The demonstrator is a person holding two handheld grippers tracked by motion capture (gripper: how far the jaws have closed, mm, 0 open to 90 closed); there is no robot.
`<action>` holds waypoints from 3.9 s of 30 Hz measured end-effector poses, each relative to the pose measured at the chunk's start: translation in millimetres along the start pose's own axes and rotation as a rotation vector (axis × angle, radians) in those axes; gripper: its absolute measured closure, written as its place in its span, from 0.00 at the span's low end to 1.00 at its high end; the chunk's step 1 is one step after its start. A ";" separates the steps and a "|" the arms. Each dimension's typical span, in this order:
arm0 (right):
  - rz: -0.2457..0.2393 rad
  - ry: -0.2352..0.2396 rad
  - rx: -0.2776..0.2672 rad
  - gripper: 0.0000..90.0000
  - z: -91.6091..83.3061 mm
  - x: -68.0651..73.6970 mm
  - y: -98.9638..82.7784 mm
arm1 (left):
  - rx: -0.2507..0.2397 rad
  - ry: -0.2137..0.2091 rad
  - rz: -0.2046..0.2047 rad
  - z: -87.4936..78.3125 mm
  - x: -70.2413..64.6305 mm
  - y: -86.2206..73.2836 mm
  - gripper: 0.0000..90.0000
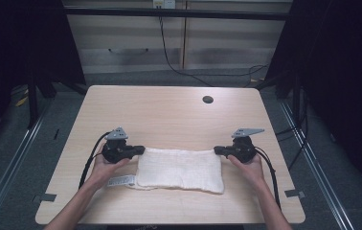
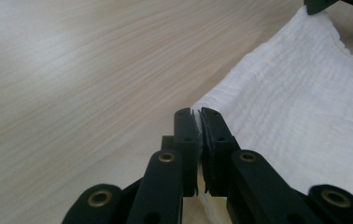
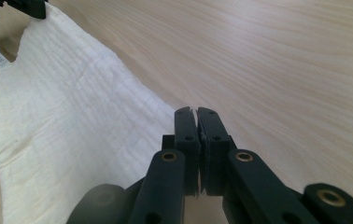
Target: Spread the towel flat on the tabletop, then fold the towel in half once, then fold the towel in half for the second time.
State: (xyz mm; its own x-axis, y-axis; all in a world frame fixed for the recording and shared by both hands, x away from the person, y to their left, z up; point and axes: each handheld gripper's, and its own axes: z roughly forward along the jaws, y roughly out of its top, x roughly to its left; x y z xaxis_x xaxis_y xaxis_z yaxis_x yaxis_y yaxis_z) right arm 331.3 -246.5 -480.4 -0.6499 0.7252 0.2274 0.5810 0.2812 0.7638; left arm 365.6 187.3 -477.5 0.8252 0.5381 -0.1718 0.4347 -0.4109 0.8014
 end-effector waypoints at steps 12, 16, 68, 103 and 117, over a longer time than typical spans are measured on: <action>-0.032 -0.010 -0.038 0.97 5.0 -0.7 27.4 | -0.046 -0.007 0.004 0.3 -0.6 19.1 0.96; -0.062 -0.030 -0.030 0.97 3.1 -0.2 38.5 | -0.071 0.003 -0.007 -6.8 4.6 20.8 0.96; -0.085 0.195 -0.038 0.97 -17.0 70.9 -14.9 | -0.077 0.068 -0.086 8.2 6.5 14.0 0.96; -0.063 0.011 0.155 0.98 23.1 38.3 -17.4 | -0.083 -0.004 0.087 -6.3 -43.8 21.1 0.96; -0.058 0.017 0.143 0.98 22.8 37.4 -19.1 | 0.015 -0.031 0.144 -7.1 -57.4 -2.4 0.96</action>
State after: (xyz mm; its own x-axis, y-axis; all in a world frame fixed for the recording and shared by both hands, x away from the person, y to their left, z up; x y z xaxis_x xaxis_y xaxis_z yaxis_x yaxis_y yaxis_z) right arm 307.1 -210.4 -500.2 -0.6917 0.6949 0.1968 0.6055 0.4095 0.6824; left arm 314.7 162.7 -465.5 0.8902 0.4496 -0.0733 0.3160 -0.4937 0.8102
